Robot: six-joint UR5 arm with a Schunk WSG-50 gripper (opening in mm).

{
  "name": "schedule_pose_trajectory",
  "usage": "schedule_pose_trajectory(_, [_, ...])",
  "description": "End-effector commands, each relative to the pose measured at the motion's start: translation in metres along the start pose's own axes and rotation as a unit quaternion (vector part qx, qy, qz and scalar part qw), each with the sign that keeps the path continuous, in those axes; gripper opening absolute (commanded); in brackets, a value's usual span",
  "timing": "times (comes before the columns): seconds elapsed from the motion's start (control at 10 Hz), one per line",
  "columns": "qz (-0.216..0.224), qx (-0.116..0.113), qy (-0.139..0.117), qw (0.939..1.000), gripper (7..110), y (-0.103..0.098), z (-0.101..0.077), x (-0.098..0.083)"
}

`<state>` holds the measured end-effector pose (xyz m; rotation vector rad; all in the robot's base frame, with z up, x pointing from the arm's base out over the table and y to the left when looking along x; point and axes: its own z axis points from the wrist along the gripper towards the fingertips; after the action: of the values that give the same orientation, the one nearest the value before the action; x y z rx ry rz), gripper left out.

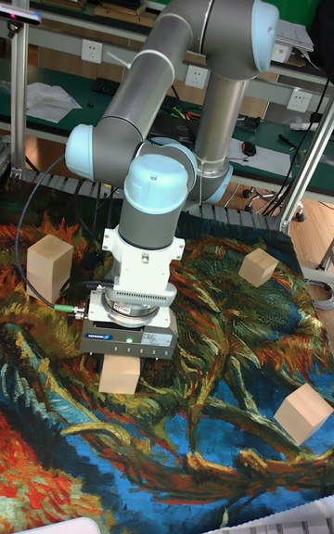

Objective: Stack the blocks in a vertical line of five

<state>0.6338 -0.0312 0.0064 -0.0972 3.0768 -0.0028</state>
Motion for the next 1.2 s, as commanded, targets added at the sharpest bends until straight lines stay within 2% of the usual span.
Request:
schedule_pose_trajectory(0.0, [0.007,-0.003,-0.001,1.0,66,0.0001,-0.0007,-0.001])
schedule_pose_trajectory(0.4, [0.012,-0.004,-0.003,0.9999,66,0.0011,0.0017,-0.0027])
schedule_pose_trajectory(0.5, [0.014,-0.003,-0.001,0.9999,44,0.0015,0.0007,-0.0018])
schedule_pose_trajectory(1.1, [0.017,0.001,0.001,0.9999,44,-0.0001,0.0002,-0.0013])
